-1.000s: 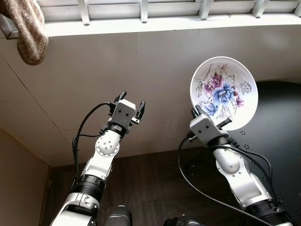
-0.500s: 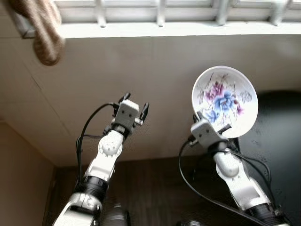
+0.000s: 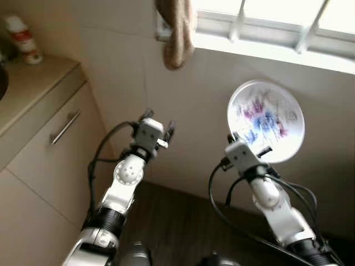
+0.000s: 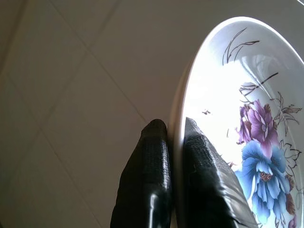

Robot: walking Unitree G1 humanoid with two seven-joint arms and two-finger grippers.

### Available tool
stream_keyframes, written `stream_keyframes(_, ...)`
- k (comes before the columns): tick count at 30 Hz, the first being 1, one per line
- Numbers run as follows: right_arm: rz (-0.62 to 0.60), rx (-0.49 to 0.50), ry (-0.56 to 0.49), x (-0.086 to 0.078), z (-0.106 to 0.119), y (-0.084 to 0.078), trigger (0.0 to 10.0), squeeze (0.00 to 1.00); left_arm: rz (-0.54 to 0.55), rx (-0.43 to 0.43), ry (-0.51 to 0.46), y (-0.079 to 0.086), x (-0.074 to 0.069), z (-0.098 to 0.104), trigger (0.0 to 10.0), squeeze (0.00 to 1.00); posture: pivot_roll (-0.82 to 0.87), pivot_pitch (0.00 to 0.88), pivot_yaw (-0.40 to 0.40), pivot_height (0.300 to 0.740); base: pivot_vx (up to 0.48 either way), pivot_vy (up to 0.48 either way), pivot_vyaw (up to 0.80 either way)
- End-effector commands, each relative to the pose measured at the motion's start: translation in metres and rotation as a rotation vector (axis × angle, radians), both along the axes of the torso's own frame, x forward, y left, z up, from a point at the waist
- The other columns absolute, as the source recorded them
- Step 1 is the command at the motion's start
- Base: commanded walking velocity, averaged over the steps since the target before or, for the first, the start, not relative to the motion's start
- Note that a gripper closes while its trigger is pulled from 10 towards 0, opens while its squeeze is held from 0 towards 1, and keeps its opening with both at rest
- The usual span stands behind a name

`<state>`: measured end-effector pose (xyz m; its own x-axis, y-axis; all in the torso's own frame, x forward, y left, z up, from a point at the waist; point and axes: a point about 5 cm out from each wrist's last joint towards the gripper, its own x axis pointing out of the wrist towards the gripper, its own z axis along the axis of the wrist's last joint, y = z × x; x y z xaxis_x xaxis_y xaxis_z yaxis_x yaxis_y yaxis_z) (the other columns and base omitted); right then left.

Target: Kitchen organization

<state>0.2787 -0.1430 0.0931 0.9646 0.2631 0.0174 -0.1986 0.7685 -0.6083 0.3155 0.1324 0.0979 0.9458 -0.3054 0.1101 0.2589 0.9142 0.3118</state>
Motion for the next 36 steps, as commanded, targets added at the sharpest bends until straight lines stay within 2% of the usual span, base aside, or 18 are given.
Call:
stream_keyframes(1,-0.022,-0.016,-0.017,0.002,0.003,-0.008,0.0,0.00,-0.053,-0.016,0.001,-0.016,-0.001,0.001,10.0,0.00,0.06,0.000,-0.052,0.740,-0.277,0.000,0.80)
stream_keyframes(4,-0.022,-0.016,-0.017,0.002,0.003,-0.007,0.0,0.00,-0.051,-0.021,0.005,-0.016,-0.001,0.001,10.0,0.00,0.06,0.000,-0.050,0.740,-0.475,0.000,0.80)
stream_keyframes(12,-0.028,-0.001,-0.030,0.003,0.005,-0.008,0.0,0.00,-0.040,-0.003,-0.017,-0.014,-0.001,0.002,10.0,0.00,0.06,0.000,-0.050,0.740,0.000,0.000,0.80)
stream_keyframes(19,0.009,0.034,-0.162,0.008,0.026,0.000,0.0,0.00,0.000,-0.021,-0.084,-0.008,0.002,0.013,10.0,0.00,0.07,0.000,-0.050,0.740,0.000,0.000,0.80)
stream_keyframes(28,0.080,0.005,-0.240,0.006,0.035,0.006,0.0,0.00,0.007,-0.023,-0.104,-0.008,0.003,0.015,10.0,0.00,0.07,0.000,-0.051,0.740,0.000,0.000,0.80)
stream_keyframes(36,0.128,-0.015,-0.313,0.012,0.050,0.009,0.0,0.00,0.029,-0.038,-0.146,-0.005,0.003,0.021,10.0,0.00,0.07,0.000,-0.051,0.740,0.000,0.000,0.80)
